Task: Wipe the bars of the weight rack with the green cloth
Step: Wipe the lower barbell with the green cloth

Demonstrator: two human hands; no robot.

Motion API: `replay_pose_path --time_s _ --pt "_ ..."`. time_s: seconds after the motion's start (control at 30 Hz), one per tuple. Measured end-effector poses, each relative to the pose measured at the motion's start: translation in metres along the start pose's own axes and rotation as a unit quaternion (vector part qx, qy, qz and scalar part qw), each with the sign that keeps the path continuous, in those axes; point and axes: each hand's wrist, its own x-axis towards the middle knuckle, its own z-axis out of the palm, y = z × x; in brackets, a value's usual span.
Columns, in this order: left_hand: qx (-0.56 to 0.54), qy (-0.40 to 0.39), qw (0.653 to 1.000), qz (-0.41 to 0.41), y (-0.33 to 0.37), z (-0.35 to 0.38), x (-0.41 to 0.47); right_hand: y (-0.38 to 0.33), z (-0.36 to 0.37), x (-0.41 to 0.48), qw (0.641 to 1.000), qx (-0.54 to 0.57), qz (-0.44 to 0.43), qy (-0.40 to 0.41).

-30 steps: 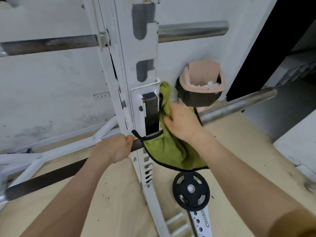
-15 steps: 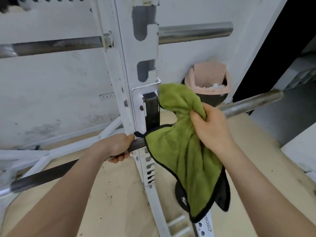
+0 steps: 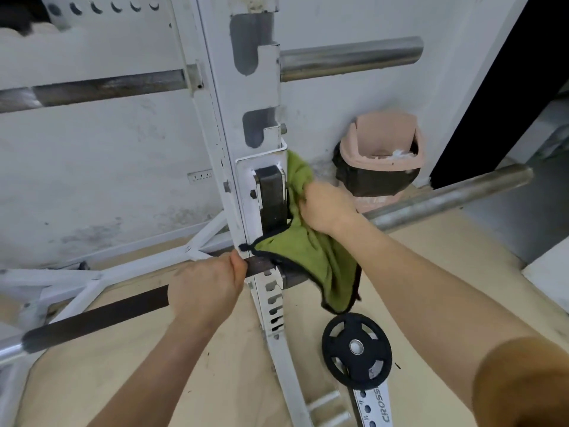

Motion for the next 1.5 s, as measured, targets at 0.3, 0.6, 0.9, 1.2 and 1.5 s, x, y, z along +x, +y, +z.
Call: replay_pose_path --time_s 0.3,0.6,0.9,1.2,1.5 --pt "-0.208 -0.364 0.903 -0.095 -0.002 -0.015 0.049 0.020 -0.011 -0.105 0.995 0.014 -0.035 0.095" --pt "0.065 -0.145 0.985 0.059 0.030 -0.005 0.040 0.044 -0.005 -0.093 0.970 0.083 0.024 0.225" --pt "0.132 -0.111 0.985 0.003 0.041 -0.011 0.023 0.032 -0.014 0.021 0.981 -0.010 0.071 -0.180" --pt "0.148 -0.098 0.981 0.075 0.038 -0.010 0.024 0.038 0.013 -0.080 0.986 0.069 -0.021 0.150" --pt "0.191 -0.087 0.972 0.109 0.033 -0.010 0.021 0.056 -0.025 -0.079 0.917 0.252 0.087 0.296"
